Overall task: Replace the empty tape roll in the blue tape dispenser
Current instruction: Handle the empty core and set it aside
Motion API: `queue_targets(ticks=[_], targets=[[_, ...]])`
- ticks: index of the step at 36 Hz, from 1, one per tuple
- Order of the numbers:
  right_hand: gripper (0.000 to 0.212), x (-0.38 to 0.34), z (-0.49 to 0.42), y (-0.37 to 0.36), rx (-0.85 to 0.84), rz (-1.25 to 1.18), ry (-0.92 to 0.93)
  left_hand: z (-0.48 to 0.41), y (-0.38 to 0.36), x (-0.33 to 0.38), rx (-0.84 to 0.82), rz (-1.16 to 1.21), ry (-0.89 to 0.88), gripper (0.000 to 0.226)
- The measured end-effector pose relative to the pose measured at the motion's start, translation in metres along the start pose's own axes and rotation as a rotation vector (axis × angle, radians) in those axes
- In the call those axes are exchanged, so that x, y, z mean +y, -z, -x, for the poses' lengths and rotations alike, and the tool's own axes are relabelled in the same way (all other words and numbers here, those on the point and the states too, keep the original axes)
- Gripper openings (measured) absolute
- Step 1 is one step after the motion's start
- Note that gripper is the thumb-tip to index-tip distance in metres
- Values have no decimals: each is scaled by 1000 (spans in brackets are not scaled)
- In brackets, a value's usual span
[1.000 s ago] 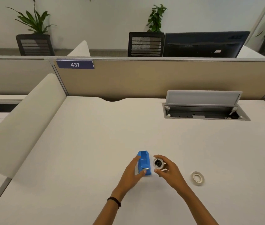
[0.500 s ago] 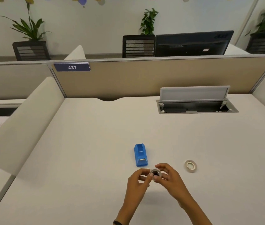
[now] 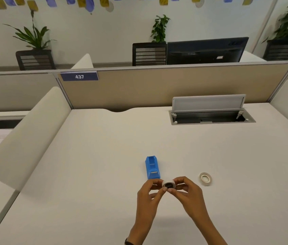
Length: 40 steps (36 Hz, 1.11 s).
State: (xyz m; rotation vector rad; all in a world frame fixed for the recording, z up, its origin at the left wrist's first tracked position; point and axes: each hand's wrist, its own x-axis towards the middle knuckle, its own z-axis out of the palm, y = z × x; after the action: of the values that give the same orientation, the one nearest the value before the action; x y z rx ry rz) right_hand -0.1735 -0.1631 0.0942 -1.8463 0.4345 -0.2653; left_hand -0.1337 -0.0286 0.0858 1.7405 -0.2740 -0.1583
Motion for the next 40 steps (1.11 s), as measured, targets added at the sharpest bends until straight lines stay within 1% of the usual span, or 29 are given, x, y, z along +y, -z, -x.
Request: queue_targets(ticks=[5,13,23,27,31,37,40], targets=[[24,-2,-1,-1,15,18,5,-2,-1,0,42,-7,-16,17],[18,4,-7,-7,36,15,-56,-9,-2,-9,73,-39,41,17],[19,32,-11,-21,14,16,-275,-9,-5,-39,52,-55,230,5],[18,47,-9,-25,-11,48,-356,-6,-7,-54,-2,-68,340,9],[18,63,-6,-29,-32,86,-425,-3,-11,-71,-54,-138,414,11],[18,72,-8,-30,-19,83,-478,-7,-16,-80,-75,-174,416,15],[17,75,-10,-32,-3,83,-467,-7,-18,-81,-59,-189,390,10]])
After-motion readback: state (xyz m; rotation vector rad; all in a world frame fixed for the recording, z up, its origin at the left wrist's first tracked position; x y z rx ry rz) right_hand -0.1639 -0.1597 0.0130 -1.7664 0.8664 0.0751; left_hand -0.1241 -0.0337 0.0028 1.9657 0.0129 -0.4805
